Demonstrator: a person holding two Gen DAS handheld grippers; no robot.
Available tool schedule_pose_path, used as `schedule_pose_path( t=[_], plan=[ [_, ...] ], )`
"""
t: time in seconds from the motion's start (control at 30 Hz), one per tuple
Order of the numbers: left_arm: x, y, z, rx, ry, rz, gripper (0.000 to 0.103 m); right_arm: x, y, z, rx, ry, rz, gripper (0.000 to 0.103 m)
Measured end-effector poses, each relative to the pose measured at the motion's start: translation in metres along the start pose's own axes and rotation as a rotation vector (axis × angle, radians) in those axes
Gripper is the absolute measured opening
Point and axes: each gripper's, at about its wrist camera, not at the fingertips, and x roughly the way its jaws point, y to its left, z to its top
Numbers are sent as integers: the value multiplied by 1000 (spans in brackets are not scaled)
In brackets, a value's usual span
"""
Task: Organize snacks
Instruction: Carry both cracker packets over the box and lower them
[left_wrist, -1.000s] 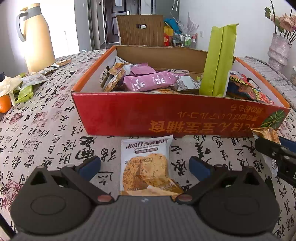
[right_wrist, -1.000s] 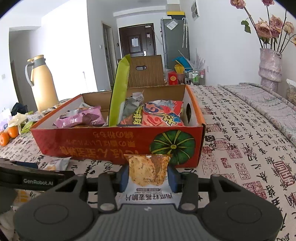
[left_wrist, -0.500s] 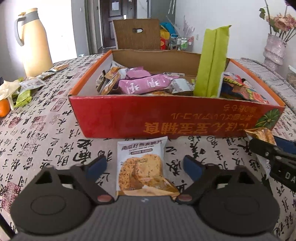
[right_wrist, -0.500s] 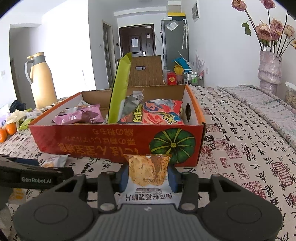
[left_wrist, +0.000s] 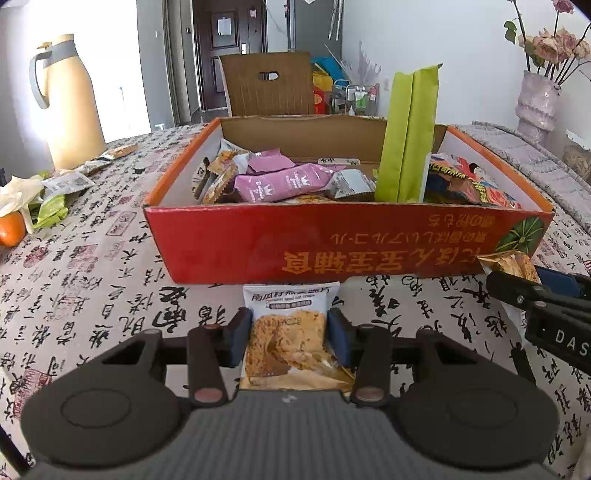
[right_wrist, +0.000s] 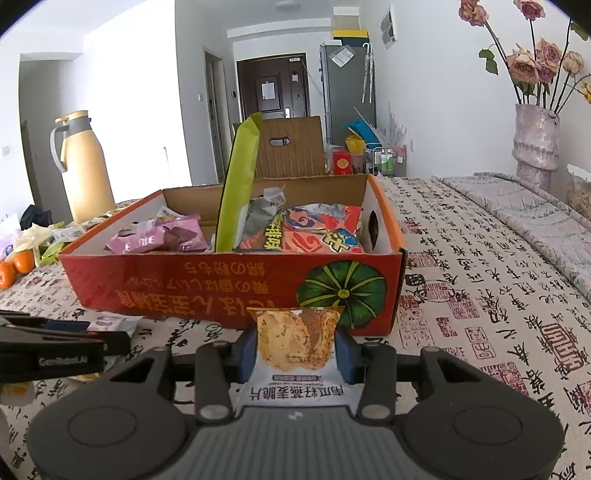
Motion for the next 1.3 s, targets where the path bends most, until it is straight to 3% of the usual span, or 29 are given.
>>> schedule_pose_path(
  t=[0.4, 0.7, 1.0, 1.3],
  plan=[
    [-36, 3, 4, 3, -92, -21, 45, -13, 3, 2, -10, -45, 14, 42],
    [-67, 8, 30, 2, -213, -36, 45, -32, 11, 22, -27, -106, 30, 42],
    [-61, 9, 59, -2, -257, -29, 45, -29, 15, 55, -54, -176, 21, 42],
    [-34, 9, 90, -10, -271, -20, 45, 6, 8, 89, -51, -188, -14, 42]
  ],
)
